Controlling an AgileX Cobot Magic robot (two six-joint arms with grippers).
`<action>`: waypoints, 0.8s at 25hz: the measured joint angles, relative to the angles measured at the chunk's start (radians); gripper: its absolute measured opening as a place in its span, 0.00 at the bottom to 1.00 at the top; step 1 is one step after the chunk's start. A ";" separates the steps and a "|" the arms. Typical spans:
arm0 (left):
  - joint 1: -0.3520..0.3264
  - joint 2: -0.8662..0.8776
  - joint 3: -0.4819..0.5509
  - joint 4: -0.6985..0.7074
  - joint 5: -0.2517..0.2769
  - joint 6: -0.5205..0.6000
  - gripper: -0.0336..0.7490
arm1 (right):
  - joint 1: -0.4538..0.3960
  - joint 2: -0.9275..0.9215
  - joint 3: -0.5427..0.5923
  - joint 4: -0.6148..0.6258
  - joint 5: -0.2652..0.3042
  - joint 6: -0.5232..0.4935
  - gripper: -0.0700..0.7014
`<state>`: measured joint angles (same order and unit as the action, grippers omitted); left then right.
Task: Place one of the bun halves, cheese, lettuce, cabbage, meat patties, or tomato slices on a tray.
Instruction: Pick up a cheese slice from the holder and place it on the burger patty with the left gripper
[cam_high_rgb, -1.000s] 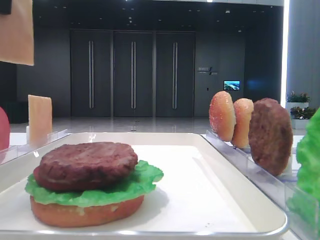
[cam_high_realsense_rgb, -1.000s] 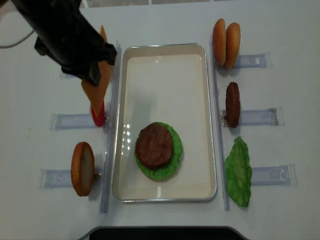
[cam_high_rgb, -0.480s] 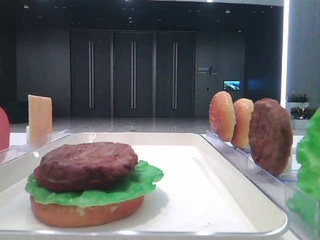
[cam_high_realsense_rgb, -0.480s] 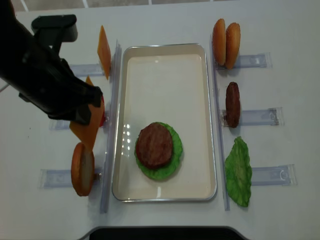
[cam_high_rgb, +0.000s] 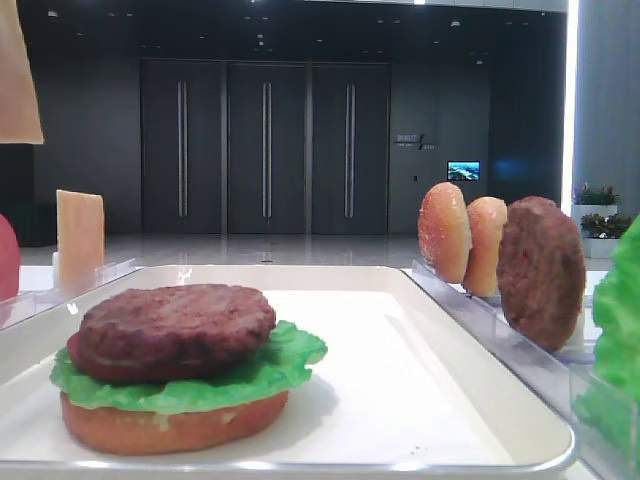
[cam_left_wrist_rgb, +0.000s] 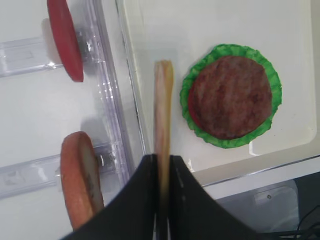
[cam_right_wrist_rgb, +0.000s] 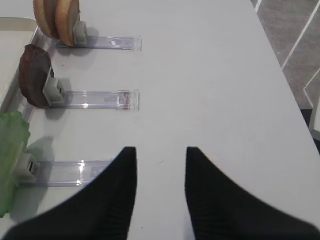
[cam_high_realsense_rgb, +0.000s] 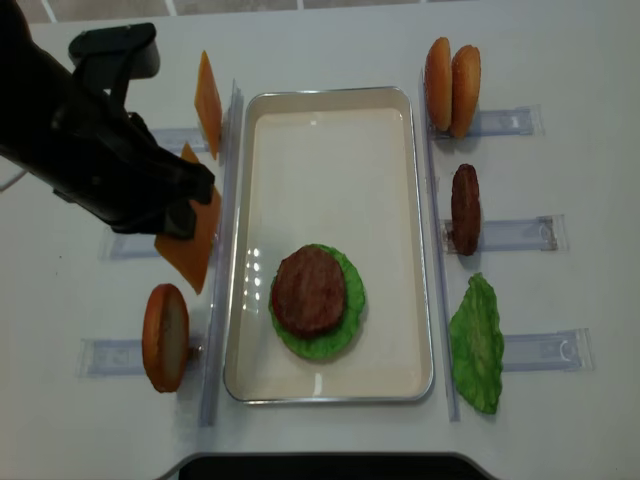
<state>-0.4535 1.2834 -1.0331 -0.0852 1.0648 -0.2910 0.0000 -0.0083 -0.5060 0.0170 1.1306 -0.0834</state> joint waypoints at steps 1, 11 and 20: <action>0.000 0.000 0.012 -0.014 -0.022 0.011 0.08 | 0.000 0.000 0.000 0.000 0.000 0.000 0.39; 0.007 -0.001 0.167 -0.528 -0.272 0.464 0.08 | 0.000 0.000 0.000 0.000 0.000 0.000 0.39; 0.243 -0.001 0.244 -1.007 -0.194 0.914 0.08 | 0.000 0.000 0.000 0.000 0.000 0.000 0.39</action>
<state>-0.2108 1.2827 -0.7894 -1.0924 0.8712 0.6229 0.0000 -0.0083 -0.5060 0.0170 1.1306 -0.0834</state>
